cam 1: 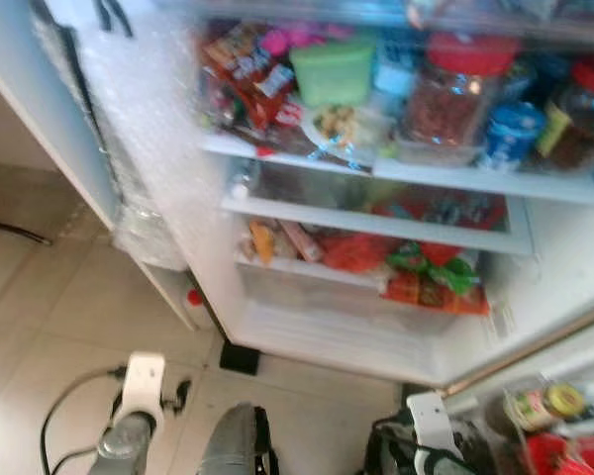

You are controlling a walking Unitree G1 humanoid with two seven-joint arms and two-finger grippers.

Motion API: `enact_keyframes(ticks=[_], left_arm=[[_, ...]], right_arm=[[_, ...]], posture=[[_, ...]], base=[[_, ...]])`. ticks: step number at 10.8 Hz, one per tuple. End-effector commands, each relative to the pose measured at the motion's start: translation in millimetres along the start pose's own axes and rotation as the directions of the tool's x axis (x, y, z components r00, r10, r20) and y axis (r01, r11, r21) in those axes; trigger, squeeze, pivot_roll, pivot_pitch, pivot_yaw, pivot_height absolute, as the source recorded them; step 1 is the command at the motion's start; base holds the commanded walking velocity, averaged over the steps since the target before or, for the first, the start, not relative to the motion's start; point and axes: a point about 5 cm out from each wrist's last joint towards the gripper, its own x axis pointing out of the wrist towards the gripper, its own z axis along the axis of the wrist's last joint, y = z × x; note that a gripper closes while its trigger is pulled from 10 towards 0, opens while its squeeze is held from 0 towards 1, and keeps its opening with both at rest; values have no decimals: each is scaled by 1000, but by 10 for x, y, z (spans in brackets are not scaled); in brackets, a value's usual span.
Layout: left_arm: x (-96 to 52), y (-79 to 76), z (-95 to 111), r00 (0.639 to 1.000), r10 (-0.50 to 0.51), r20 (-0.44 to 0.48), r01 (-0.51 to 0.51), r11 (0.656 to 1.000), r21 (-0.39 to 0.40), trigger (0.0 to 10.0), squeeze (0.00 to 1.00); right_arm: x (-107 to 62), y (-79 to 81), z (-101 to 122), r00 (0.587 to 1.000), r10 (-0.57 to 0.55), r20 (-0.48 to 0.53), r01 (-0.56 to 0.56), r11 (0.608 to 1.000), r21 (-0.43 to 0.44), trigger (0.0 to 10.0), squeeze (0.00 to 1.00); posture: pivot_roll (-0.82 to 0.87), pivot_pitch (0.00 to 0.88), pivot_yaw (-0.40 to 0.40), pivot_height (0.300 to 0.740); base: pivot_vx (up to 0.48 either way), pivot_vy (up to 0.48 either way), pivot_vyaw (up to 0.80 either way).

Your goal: Restocking fridge

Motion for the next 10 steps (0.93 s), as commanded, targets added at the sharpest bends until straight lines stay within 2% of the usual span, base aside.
enact_keyframes(ticks=[1, 6, 9, 10], left_arm=[[-45, 43, -176, 997, 20, -68, -20, 1000, 2, 10000, 0], [-103, -78, -425, 985, -12, -170, 14, 1000, 8, 10000, 0], [-132, -92, -490, 981, -15, -192, 16, 1000, 4, 10000, 0], [-134, -87, -497, 980, -8, -198, 14, 999, 29, 10000, 0]], right_arm=[[-79, 132, -337, 991, 39, -129, -36, 999, 27, 10000, 0], [-83, 133, -348, 991, 28, -130, -23, 999, 38, 10000, 0], [-90, 136, -375, 991, 9, -136, 4, 996, 94, 10000, 0], [-93, 138, -384, 990, 8, -140, 7, 994, 112, 10000, 0]], posture=[[113, 210, 46, 645], [110, 193, 50, 645], [108, 179, 54, 645], [112, 175, 54, 655]], base=[[0, 461, 0], [0, 473, 0], [0, 480, 0], [0, 266, 0]])
